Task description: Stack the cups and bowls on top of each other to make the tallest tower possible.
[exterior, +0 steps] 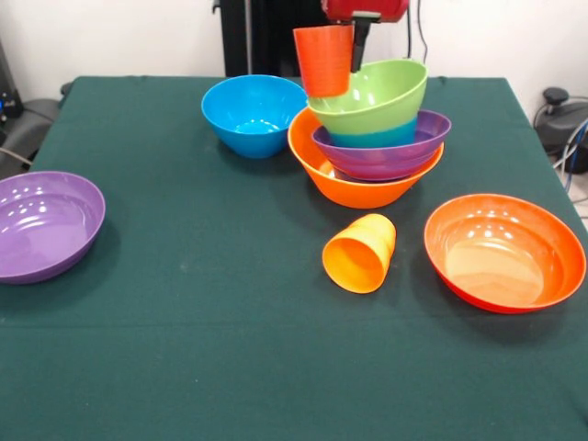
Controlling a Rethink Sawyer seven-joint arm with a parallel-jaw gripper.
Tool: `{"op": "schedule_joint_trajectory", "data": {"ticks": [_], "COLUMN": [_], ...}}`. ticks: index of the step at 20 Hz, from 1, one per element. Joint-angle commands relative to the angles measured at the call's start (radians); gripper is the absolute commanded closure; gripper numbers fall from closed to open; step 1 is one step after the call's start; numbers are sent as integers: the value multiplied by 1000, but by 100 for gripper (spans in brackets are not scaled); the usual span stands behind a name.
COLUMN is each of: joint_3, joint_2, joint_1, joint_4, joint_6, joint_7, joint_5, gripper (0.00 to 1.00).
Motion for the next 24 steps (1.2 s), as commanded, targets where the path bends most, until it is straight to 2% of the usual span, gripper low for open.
{"op": "schedule_joint_trajectory", "data": {"ticks": [1,10,24], "joint_3": [100,97,77], "joint_2": [7,-22,35], "joint_1": [1,34,78], "joint_4": [-64,-95,-153], "joint_6": [154,236,223], "joint_7": [53,61,101], "joint_5": [63,115,144], "gripper": [100,100,100]}}
